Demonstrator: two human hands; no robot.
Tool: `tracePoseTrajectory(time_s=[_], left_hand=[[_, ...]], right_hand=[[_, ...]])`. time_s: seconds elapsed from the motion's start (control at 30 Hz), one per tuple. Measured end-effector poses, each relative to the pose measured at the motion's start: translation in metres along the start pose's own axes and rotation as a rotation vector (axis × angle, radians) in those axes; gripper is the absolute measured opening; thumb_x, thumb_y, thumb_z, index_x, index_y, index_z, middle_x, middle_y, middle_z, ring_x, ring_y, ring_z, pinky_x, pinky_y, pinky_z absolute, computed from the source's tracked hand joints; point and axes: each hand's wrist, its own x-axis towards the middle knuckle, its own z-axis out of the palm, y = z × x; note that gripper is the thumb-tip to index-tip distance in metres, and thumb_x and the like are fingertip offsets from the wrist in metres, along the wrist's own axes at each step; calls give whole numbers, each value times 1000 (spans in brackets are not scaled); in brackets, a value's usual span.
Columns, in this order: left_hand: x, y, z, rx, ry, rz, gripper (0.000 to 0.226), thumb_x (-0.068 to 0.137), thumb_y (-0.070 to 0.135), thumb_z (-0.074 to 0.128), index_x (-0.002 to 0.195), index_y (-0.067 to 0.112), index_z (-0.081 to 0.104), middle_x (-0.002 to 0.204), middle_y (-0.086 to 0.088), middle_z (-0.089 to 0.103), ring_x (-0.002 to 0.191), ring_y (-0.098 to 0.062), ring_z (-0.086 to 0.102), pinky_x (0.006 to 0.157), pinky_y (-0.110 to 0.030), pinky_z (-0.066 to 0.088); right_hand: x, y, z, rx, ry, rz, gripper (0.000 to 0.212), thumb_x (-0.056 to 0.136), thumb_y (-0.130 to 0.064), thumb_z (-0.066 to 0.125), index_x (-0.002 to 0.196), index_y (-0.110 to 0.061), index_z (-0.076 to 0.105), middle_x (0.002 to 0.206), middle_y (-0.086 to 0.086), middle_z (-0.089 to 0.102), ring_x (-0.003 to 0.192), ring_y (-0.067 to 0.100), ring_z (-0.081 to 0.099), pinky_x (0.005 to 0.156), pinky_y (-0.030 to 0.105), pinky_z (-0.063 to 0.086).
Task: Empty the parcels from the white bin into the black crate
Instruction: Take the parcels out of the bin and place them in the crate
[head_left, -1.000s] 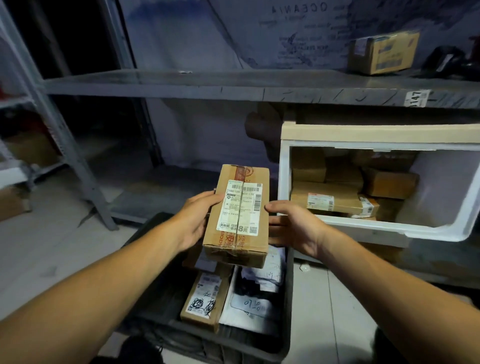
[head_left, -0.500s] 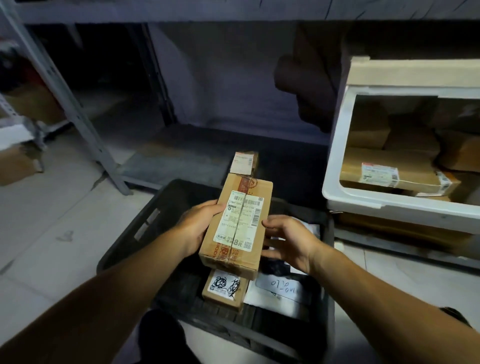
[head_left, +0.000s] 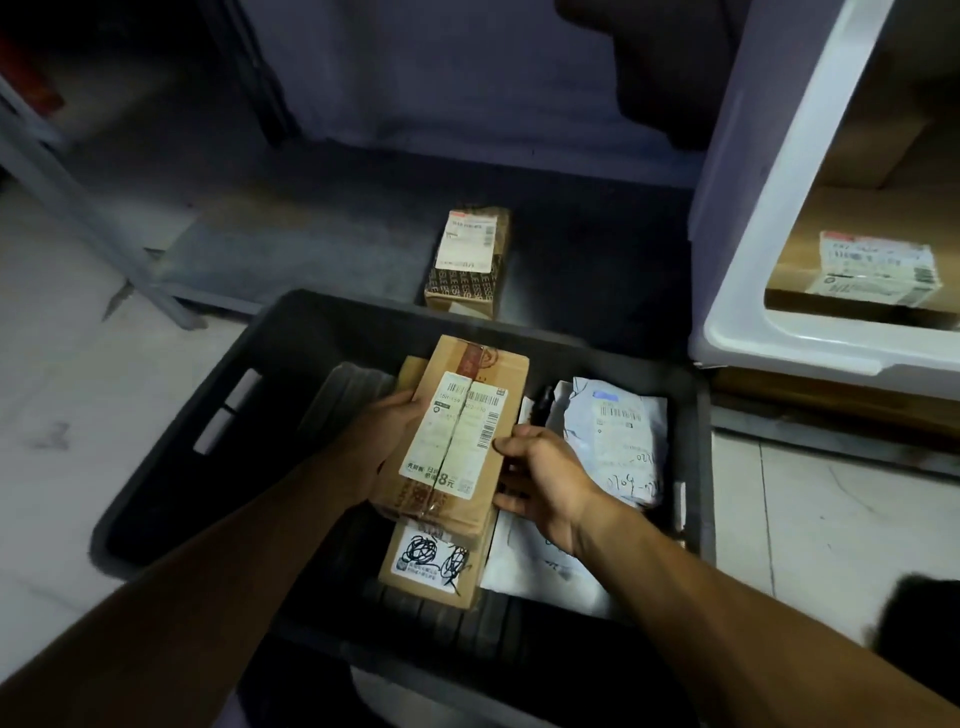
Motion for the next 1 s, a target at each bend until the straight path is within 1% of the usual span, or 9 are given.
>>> tracePoseTrajectory(time_s=[0.17, 0.27, 0.4, 0.53, 0.7, 0.77, 0.83, 0.9, 1.0], left_hand=[[18, -3, 6, 75, -2, 29, 35, 104, 23, 51, 134, 7, 59, 131, -20, 64, 121, -39, 61, 102, -49, 50], [24, -2, 7, 137, 14, 58, 23, 105, 24, 48, 114, 17, 68, 113, -14, 72, 100, -33, 70, 87, -44, 56], [25, -4, 6, 206, 21, 91, 22, 107, 27, 45, 103, 25, 67, 88, 3, 72, 75, -15, 71, 61, -26, 52], [16, 0, 7, 266, 6, 111, 21, 106, 25, 46, 107, 21, 67, 97, -5, 74, 85, -23, 73, 72, -35, 59], [-9, 22, 12, 354, 92, 223, 11, 102, 16, 54, 99, 18, 65, 96, -4, 72, 70, -6, 68, 50, -13, 48], [-24, 34, 13, 570, 132, 299, 16, 100, 19, 58, 115, 18, 63, 110, 0, 70, 86, -11, 68, 62, -18, 52], [-40, 41, 12, 891, 139, 397, 46, 99, 27, 60, 142, 20, 49, 132, 0, 60, 118, -20, 59, 91, -32, 51], [-52, 44, 11, 1171, 159, 516, 68, 96, 40, 61, 155, 23, 31, 159, -3, 37, 148, -26, 31, 116, -46, 31], [-74, 52, 14, 1344, 147, 581, 85, 94, 51, 56, 160, 27, 11, 169, -6, 7, 155, -29, 1, 124, -52, 11]], right_hand=[[18, 2, 2, 32, 45, 4, 29, 93, -16, 59, 122, -19, 59, 106, 4, 78, 87, 19, 68, 68, 30, 48], [25, 3, 1, 51, 59, 1, 31, 94, -13, 59, 124, -18, 59, 105, 3, 78, 92, 21, 71, 63, 28, 48], [24, 3, 1, 58, 69, -13, 32, 96, -9, 60, 126, -19, 59, 105, 2, 78, 100, 23, 74, 81, 37, 58], [16, -8, 8, -43, 106, -53, 43, 92, -6, 61, 133, -21, 57, 110, 2, 77, 98, 22, 75, 96, 43, 58], [-21, -35, 7, -298, 160, -151, 33, 89, -20, 65, 115, -34, 51, 110, -5, 69, 95, 14, 66, 88, 28, 51], [-37, -44, 1, -474, 185, -241, 33, 93, -23, 63, 124, -30, 54, 110, -6, 66, 93, 15, 63, 85, 29, 51], [-57, -54, -4, -674, 204, -374, 40, 93, -26, 63, 132, -27, 56, 110, -2, 67, 94, 21, 64, 91, 39, 55], [-76, -63, -9, -919, 227, -510, 50, 91, -31, 64, 139, -24, 53, 127, 4, 62, 112, 25, 61, 101, 39, 50], [-107, -77, -15, -1307, 251, -652, 71, 91, -44, 61, 155, -24, 35, 160, 9, 32, 145, 30, 32, 118, 39, 32]])
